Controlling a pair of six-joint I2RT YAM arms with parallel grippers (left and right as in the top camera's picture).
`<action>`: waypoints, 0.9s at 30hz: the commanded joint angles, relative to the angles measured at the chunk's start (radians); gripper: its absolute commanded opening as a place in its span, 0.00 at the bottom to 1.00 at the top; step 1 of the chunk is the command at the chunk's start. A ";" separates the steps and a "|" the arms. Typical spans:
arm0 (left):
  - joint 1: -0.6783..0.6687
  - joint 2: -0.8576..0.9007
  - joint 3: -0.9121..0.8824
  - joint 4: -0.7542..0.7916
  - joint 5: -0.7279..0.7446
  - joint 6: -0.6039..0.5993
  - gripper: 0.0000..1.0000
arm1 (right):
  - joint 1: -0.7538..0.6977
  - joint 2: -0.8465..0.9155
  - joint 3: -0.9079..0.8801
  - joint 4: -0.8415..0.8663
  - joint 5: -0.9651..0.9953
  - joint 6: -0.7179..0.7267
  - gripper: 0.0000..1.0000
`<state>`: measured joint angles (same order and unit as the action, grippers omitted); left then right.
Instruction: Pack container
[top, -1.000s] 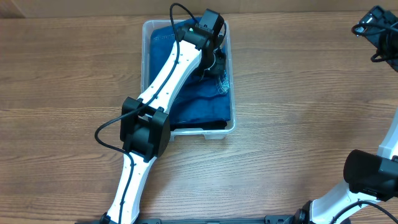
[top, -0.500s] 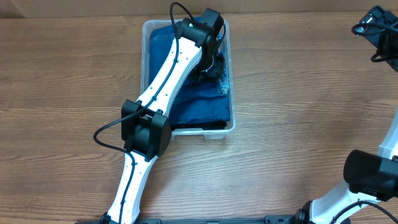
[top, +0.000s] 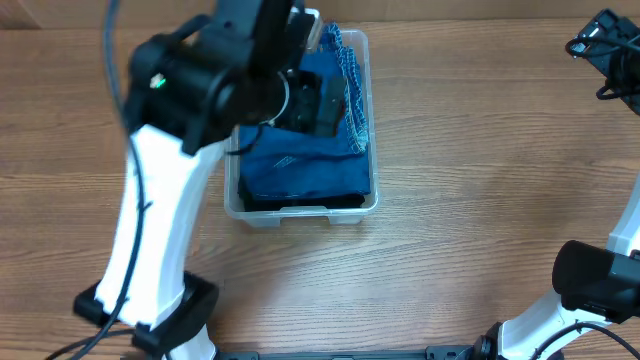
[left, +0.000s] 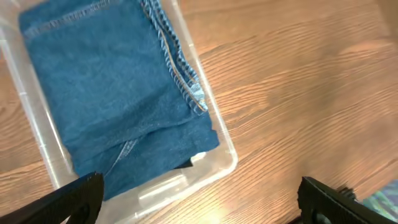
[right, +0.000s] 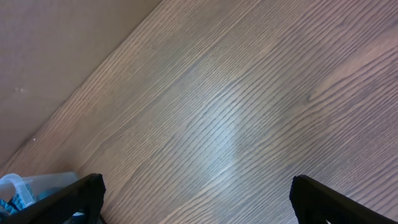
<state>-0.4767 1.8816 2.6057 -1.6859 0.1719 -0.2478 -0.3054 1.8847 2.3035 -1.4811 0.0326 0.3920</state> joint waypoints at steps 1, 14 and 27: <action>-0.006 -0.039 0.008 -0.003 0.002 0.044 1.00 | 0.001 -0.010 0.007 0.005 0.006 0.002 1.00; 0.070 -0.174 -0.052 0.170 -0.308 0.226 1.00 | 0.001 -0.010 0.007 0.005 0.006 0.002 1.00; 0.441 -0.798 -1.064 0.857 0.090 0.331 1.00 | 0.001 -0.010 0.007 0.005 0.006 0.002 1.00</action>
<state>-0.0898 1.2263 1.7767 -0.9131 0.1360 0.0456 -0.3054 1.8847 2.3035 -1.4811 0.0330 0.3920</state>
